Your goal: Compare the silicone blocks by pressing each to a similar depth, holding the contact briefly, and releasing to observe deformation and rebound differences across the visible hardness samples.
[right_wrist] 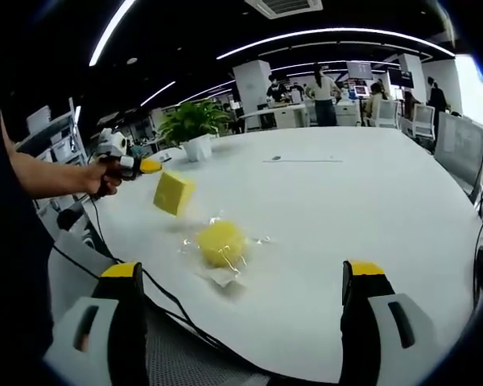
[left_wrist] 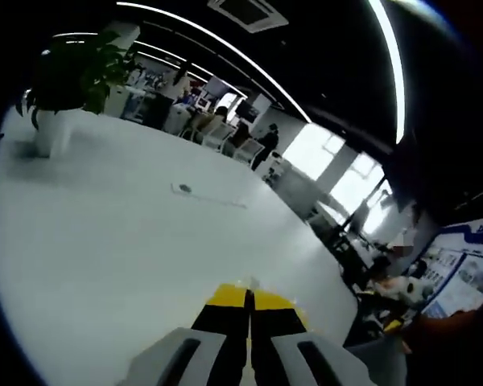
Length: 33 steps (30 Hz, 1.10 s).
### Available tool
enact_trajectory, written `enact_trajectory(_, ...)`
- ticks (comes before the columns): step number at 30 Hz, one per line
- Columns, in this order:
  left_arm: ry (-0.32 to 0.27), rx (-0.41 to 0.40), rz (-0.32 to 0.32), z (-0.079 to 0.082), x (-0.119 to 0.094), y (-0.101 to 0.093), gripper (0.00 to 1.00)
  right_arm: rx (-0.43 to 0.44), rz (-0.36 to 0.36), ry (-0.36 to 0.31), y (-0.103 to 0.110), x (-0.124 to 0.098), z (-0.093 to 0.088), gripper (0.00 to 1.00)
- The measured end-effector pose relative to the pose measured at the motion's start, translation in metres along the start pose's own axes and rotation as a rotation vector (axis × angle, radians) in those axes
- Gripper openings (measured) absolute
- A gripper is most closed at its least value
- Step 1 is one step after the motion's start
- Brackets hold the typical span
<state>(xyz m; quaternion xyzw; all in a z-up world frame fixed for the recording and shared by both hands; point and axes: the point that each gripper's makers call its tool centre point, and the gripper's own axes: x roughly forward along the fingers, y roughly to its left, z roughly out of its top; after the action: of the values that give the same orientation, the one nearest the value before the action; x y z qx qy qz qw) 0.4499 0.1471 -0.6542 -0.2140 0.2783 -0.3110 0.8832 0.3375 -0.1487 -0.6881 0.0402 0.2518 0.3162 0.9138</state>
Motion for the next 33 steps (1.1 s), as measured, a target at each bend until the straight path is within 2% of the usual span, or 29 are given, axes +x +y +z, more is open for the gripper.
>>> enact_trajectory(4,-0.027,0.008,-0.011,0.01,-0.002,-0.006,0.0,-0.014,0.0,0.01,0.0,0.001,-0.002,0.96)
enact_trajectory(6,-0.04,0.013,-0.04,0.016,-0.002,-0.014,0.0,-0.015,0.003,0.012,0.001,0.001,-0.002,0.96)
enact_trajectory(10,-0.043,0.054,-0.058,0.027,-0.002,-0.027,0.0,-0.003,0.001,0.007,-0.001,0.001,-0.002,0.96)
enact_trajectory(14,-0.045,0.042,-0.093,0.037,-0.003,-0.039,0.0,0.003,-0.001,0.001,-0.001,0.001,0.0,0.96)
enact_trajectory(23,-0.079,0.122,-0.131,0.063,-0.007,-0.066,0.0,-0.006,0.01,0.008,0.002,0.003,0.0,0.96)
enact_trajectory(28,-0.091,0.156,-0.157,0.074,-0.014,-0.081,0.0,-0.012,0.014,0.013,0.002,0.003,-0.001,0.96)
enact_trajectory(33,-0.075,0.18,-0.192,0.074,-0.014,-0.096,0.0,-0.014,0.016,0.015,0.0,0.003,-0.001,0.96)
